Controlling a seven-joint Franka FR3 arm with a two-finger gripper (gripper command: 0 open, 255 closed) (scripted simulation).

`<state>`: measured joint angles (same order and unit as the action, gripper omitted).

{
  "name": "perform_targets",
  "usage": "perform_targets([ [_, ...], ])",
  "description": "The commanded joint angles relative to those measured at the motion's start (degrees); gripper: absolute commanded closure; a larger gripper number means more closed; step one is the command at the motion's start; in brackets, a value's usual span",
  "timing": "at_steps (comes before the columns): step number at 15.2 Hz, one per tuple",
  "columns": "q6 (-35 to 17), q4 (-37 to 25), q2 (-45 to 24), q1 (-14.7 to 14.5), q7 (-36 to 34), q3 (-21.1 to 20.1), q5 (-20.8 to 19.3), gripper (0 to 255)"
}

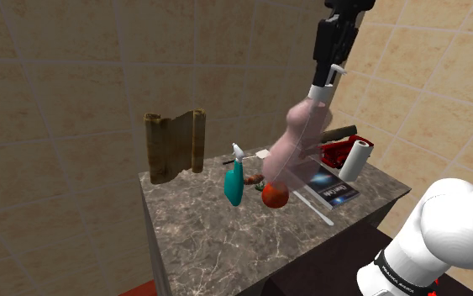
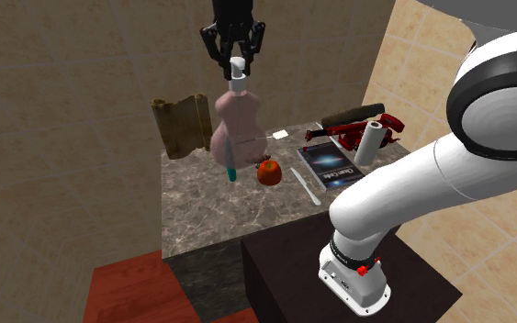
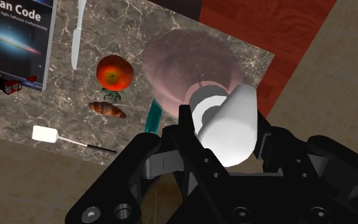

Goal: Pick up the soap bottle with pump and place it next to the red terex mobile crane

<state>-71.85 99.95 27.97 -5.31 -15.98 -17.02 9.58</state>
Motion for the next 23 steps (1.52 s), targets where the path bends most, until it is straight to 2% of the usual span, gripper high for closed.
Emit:
perform_targets([
  [1, 1.4, -2.5, -1.0, 0.1, -0.2, 0.0, -0.2, 255],
  [15, 13.3, -23.4, -10.1, 0.7, -3.0, -1.3, -1.6, 255],
  [23, 15.0, -14.6, -0.8, 2.4, 10.4, 9.2, -4.2, 255],
])
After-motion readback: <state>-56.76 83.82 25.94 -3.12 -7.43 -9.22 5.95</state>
